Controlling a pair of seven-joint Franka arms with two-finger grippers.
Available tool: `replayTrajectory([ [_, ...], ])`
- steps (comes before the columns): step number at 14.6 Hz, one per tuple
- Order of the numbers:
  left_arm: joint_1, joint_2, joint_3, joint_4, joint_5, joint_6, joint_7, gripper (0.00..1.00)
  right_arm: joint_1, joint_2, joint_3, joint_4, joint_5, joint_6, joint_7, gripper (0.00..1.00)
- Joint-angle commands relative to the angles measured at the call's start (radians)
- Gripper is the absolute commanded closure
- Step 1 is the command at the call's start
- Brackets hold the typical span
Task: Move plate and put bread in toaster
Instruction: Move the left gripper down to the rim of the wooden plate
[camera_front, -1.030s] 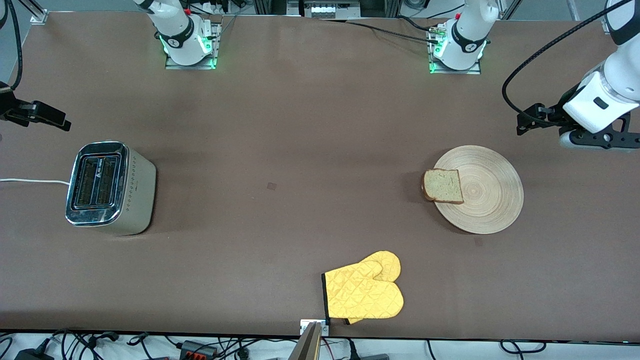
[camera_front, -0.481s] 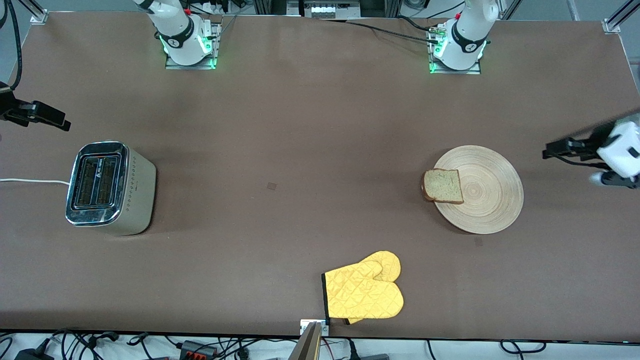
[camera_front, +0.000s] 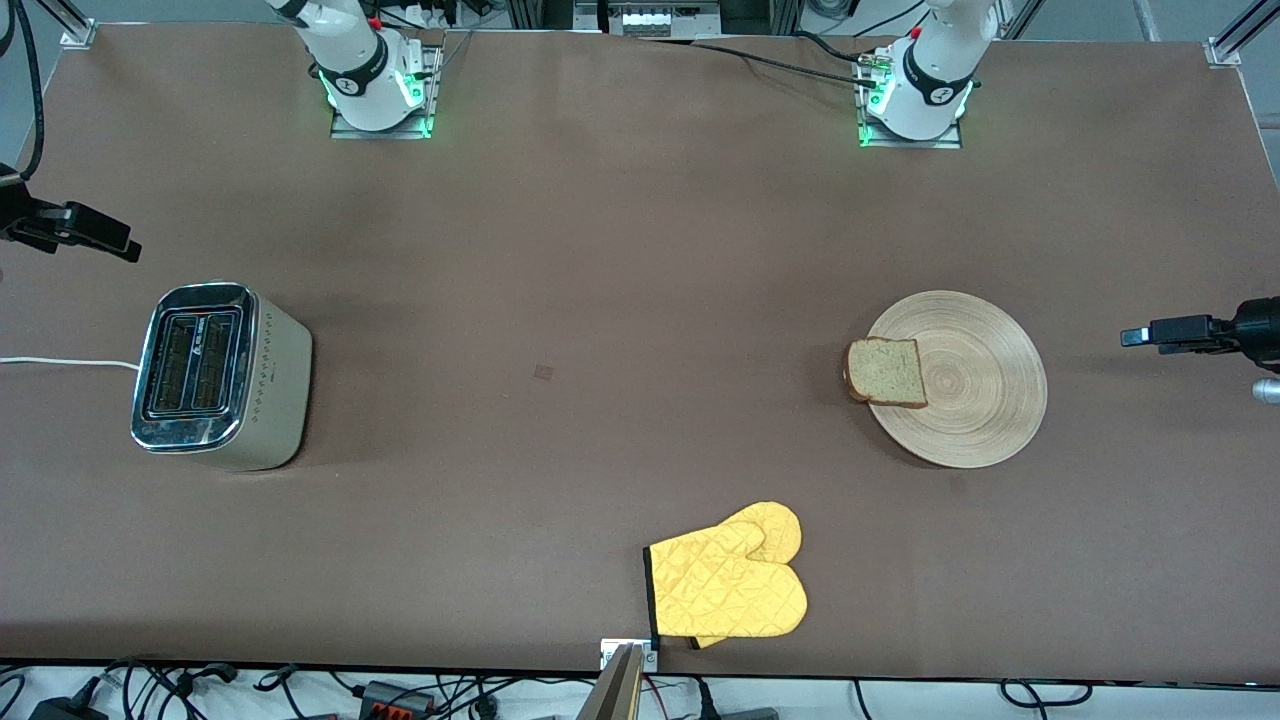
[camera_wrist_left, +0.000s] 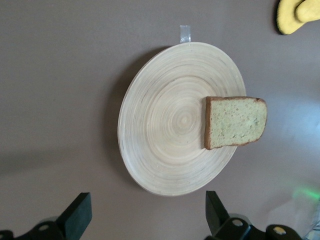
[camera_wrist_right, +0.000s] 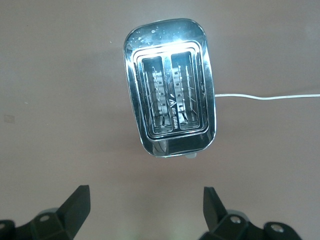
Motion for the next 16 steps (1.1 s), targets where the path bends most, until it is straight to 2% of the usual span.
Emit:
replayTrajectory([
  [1, 0.046, 0.128, -0.009, 0.054, -0.117, -0.013, 0.095, 0.00, -0.014, 0.008, 0.013, 0.020, -0.005, -0.016, -0.013, 0.00],
  [5, 0.072, 0.264, -0.009, 0.054, -0.269, -0.013, 0.194, 0.00, -0.014, 0.008, 0.013, 0.020, -0.005, -0.016, -0.015, 0.00],
  [8, 0.068, 0.318, -0.018, 0.048, -0.307, 0.031, 0.205, 0.01, -0.014, 0.008, 0.013, 0.020, -0.005, -0.016, -0.013, 0.00],
  [11, 0.059, 0.351, -0.022, 0.043, -0.310, 0.040, 0.250, 0.23, -0.014, 0.008, 0.013, 0.020, -0.005, -0.016, -0.013, 0.00],
  [12, 0.059, 0.355, -0.022, 0.042, -0.309, 0.037, 0.251, 0.35, -0.015, 0.008, 0.013, 0.020, -0.005, -0.018, -0.013, 0.00],
  [13, 0.059, 0.357, -0.023, 0.041, -0.304, 0.033, 0.251, 0.53, -0.015, 0.008, 0.013, 0.020, -0.005, -0.016, -0.013, 0.00],
  [14, 0.051, 0.355, -0.023, 0.041, -0.298, 0.030, 0.251, 0.67, -0.015, 0.008, 0.013, 0.020, -0.005, -0.016, -0.013, 0.00],
  [16, 0.043, 0.355, -0.023, 0.038, -0.295, 0.027, 0.250, 0.84, -0.015, 0.008, 0.013, 0.020, -0.005, -0.018, -0.015, 0.00],
])
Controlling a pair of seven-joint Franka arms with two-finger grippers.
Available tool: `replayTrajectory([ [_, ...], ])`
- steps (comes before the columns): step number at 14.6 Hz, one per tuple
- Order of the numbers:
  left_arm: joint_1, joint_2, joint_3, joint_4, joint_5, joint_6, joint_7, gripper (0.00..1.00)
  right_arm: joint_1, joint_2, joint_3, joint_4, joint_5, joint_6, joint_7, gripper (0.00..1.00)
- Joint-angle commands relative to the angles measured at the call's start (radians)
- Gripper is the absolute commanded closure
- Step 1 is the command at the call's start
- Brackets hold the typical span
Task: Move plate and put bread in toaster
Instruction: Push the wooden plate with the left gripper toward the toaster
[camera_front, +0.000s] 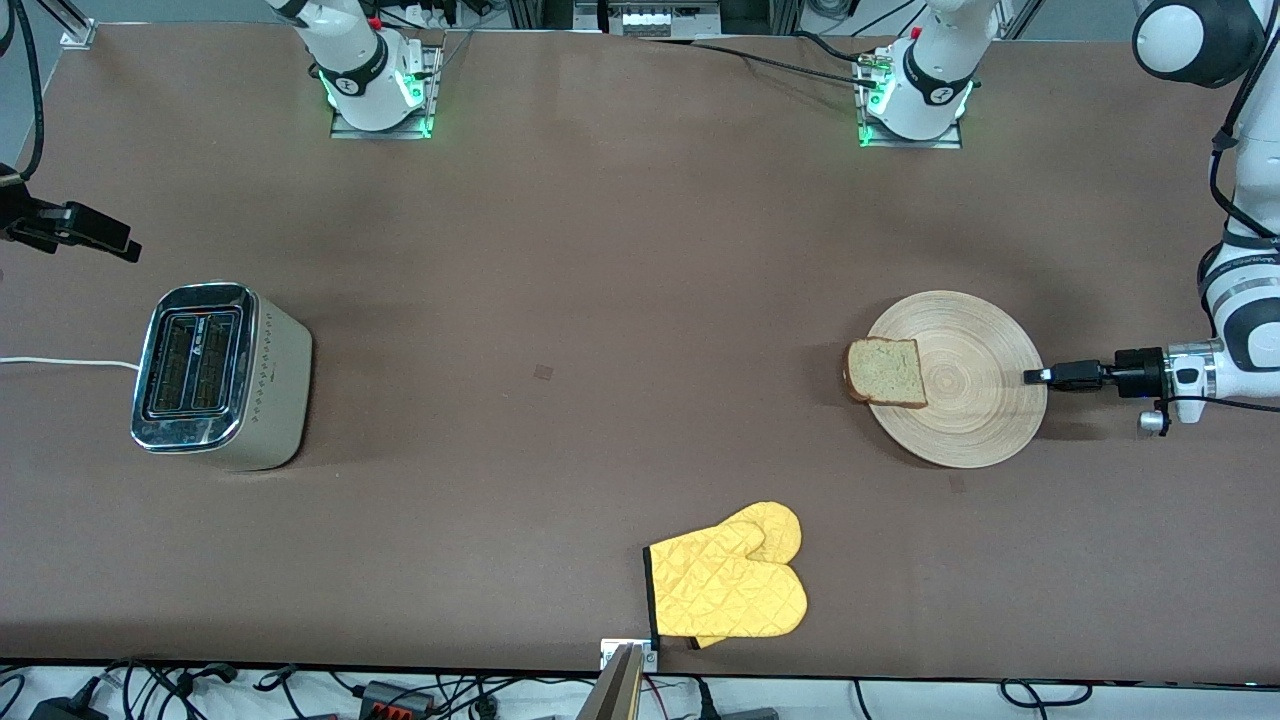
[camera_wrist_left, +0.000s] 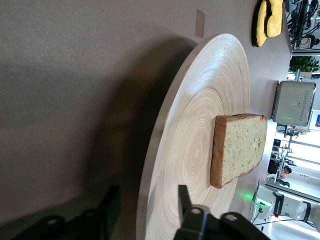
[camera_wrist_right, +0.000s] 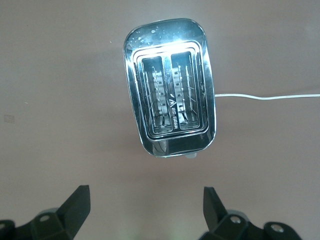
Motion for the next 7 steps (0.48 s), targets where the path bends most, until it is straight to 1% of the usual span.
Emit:
replayTrajectory([
  [1, -0.011, 0.009, 0.002, 0.018, -0.007, -0.014, 0.017, 0.93, -0.015, 0.007, 0.013, 0.020, -0.005, -0.018, -0.013, 0.00],
  [2, -0.012, 0.009, 0.002, 0.019, -0.007, -0.015, 0.017, 0.99, -0.015, 0.007, 0.013, 0.020, -0.005, -0.018, -0.013, 0.00],
  [5, -0.011, 0.004, 0.002, 0.029, -0.004, -0.024, 0.014, 0.99, -0.015, 0.007, 0.013, 0.020, -0.005, -0.018, -0.015, 0.00],
  [6, -0.012, -0.002, 0.000, 0.033, -0.004, -0.058, 0.014, 0.99, -0.015, 0.007, 0.013, 0.020, -0.005, -0.018, -0.013, 0.00],
  [7, -0.012, -0.005, -0.006, 0.038, -0.013, -0.128, 0.014, 0.99, -0.015, 0.007, 0.013, 0.020, -0.005, -0.018, -0.015, 0.00],
])
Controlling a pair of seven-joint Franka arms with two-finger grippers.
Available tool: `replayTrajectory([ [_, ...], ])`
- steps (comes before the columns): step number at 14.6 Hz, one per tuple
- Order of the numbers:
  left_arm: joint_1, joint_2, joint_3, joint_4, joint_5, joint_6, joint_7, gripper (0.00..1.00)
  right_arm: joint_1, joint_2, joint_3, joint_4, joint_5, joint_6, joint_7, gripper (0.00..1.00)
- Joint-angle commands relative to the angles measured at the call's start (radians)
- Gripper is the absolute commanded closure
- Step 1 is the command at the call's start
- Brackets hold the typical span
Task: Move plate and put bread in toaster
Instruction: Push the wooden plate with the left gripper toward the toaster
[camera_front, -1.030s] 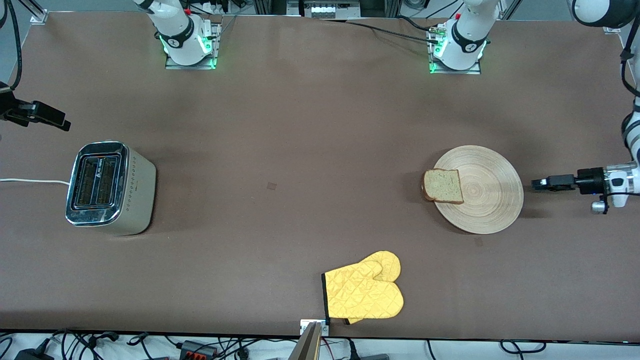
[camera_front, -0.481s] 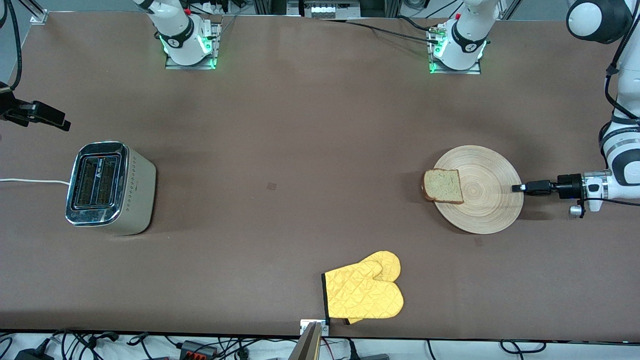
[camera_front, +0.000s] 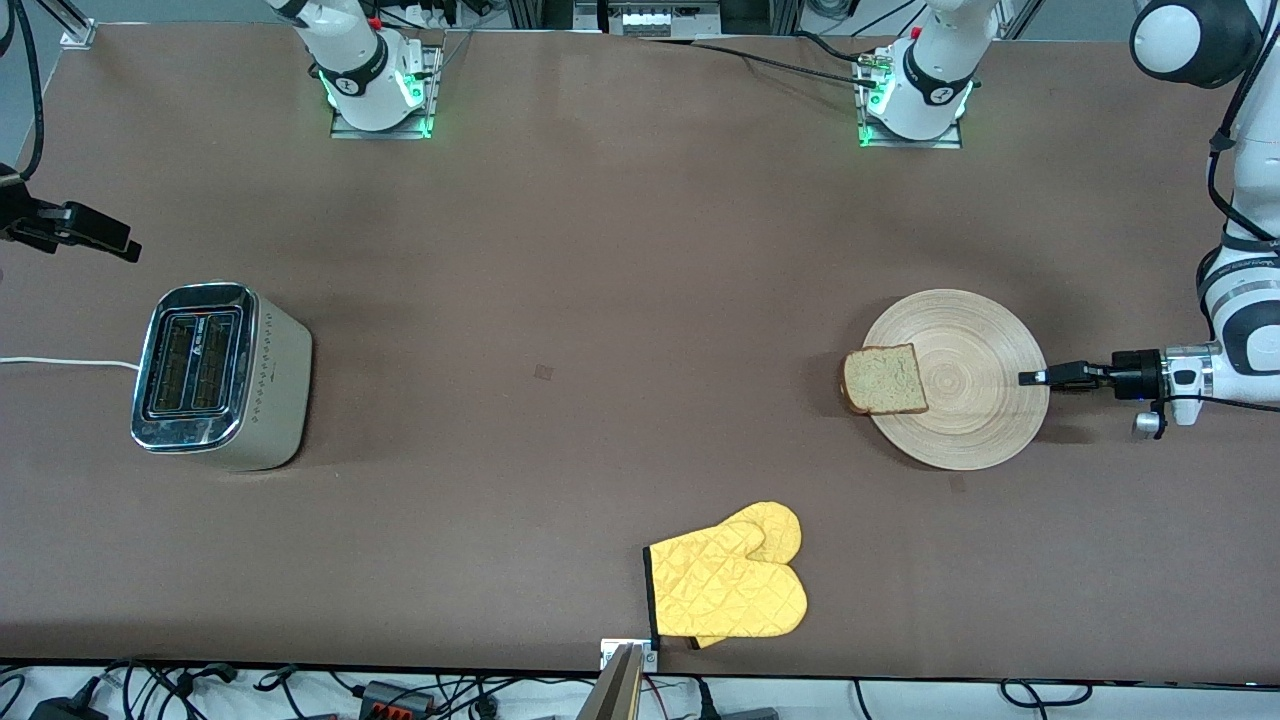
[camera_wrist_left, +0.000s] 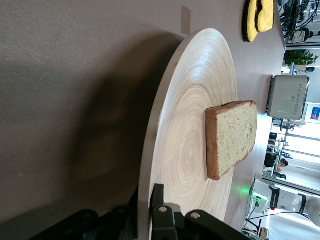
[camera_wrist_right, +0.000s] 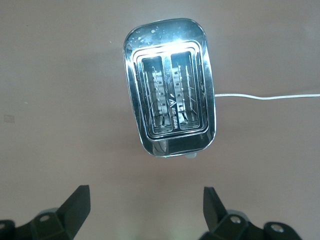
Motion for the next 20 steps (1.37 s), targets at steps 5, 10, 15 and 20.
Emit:
replayTrajectory([
  [5, -0.007, -0.001, -0.161, 0.075, -0.029, -0.189, -0.012, 0.99, -0.015, 0.007, 0.013, 0.020, -0.005, -0.017, -0.013, 0.00],
  [10, -0.226, 0.002, -0.202, 0.040, -0.139, -0.128, -0.013, 0.99, -0.015, 0.007, 0.013, 0.020, -0.005, -0.017, -0.013, 0.00],
  [15, -0.472, -0.001, -0.202, -0.043, -0.357, 0.087, -0.012, 0.99, -0.016, 0.007, 0.013, 0.020, -0.005, -0.017, -0.013, 0.00],
  [20, -0.706, 0.027, -0.202, -0.065, -0.572, 0.315, 0.005, 0.99, -0.016, 0.007, 0.013, 0.020, -0.005, -0.017, -0.013, 0.00],
])
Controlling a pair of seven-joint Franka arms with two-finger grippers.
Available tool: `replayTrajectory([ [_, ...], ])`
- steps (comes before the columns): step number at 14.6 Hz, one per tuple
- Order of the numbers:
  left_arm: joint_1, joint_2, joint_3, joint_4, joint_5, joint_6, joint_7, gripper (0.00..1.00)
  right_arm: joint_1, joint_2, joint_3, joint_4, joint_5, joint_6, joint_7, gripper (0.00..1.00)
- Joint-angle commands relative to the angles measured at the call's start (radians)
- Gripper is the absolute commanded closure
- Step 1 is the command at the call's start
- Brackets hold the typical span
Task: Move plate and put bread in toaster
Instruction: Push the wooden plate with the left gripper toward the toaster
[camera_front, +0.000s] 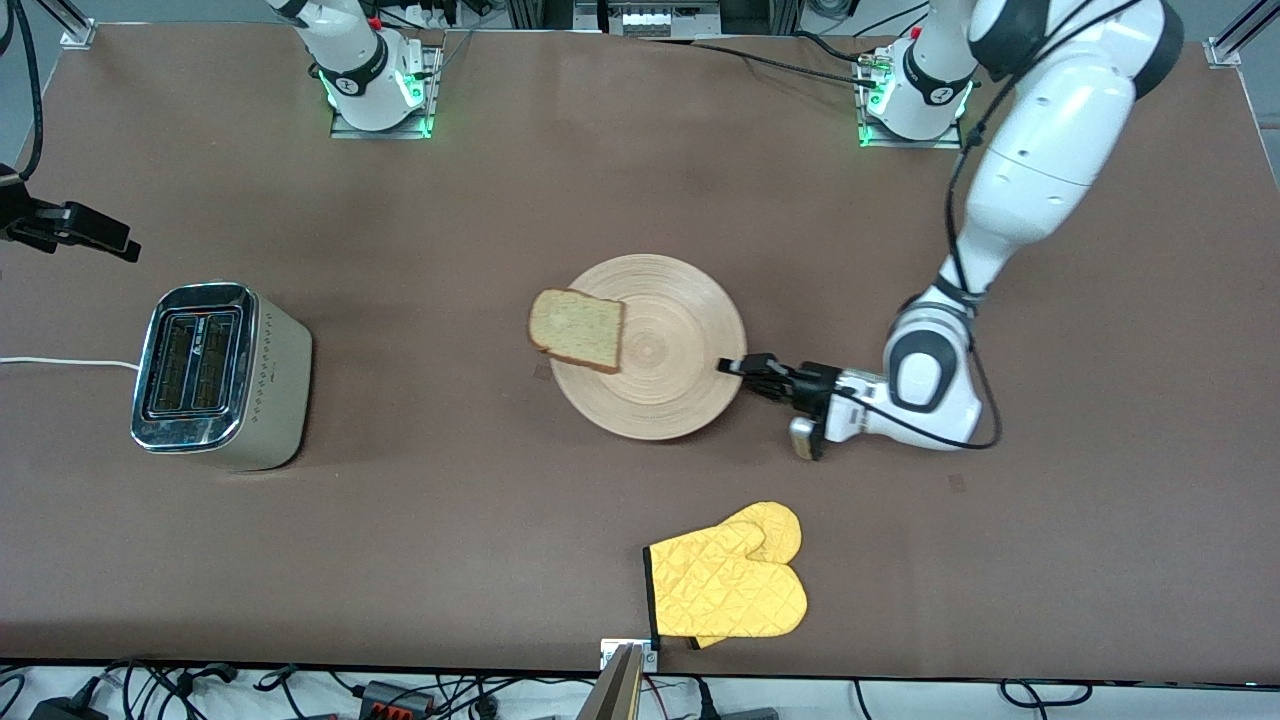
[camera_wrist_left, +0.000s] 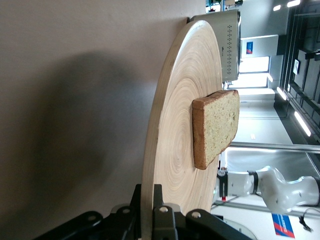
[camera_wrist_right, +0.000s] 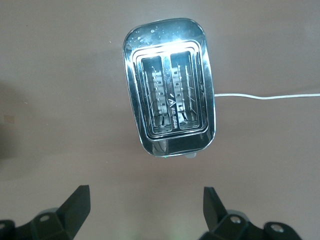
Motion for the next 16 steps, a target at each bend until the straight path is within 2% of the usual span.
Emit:
replayTrajectory([
  [1, -0.083, 0.012, 0.004, -0.010, -0.129, 0.078, 0.022, 0.99, -0.015, 0.007, 0.013, 0.019, -0.004, -0.017, -0.015, 0.00],
  [5, -0.174, 0.048, 0.004, -0.002, -0.209, 0.201, 0.024, 0.99, -0.015, 0.007, 0.013, 0.019, -0.004, -0.018, -0.013, 0.00],
  [7, -0.183, 0.052, 0.004, -0.002, -0.214, 0.235, 0.024, 0.99, -0.015, 0.007, 0.013, 0.019, -0.003, -0.021, -0.013, 0.00],
  [8, -0.183, 0.052, 0.004, -0.004, -0.212, 0.235, 0.024, 0.96, -0.015, 0.007, 0.013, 0.019, -0.003, -0.021, -0.013, 0.00],
  [9, -0.183, 0.052, 0.004, -0.004, -0.212, 0.233, 0.013, 0.89, -0.015, 0.007, 0.013, 0.019, -0.003, -0.021, -0.013, 0.00],
  [10, -0.183, 0.052, 0.006, -0.004, -0.212, 0.233, 0.005, 0.72, -0.015, 0.007, 0.012, 0.019, -0.003, -0.021, -0.013, 0.00],
  [11, -0.182, 0.052, 0.006, -0.005, -0.212, 0.233, 0.016, 0.17, -0.016, 0.007, 0.012, 0.019, -0.003, -0.021, -0.013, 0.00],
  [12, -0.176, 0.045, 0.006, -0.007, -0.206, 0.233, 0.020, 0.00, -0.016, 0.007, 0.010, 0.019, -0.003, -0.023, -0.013, 0.00],
  [16, -0.147, -0.010, 0.019, -0.022, -0.182, 0.206, 0.011, 0.00, -0.016, 0.007, 0.010, 0.019, -0.003, -0.023, -0.013, 0.00],
])
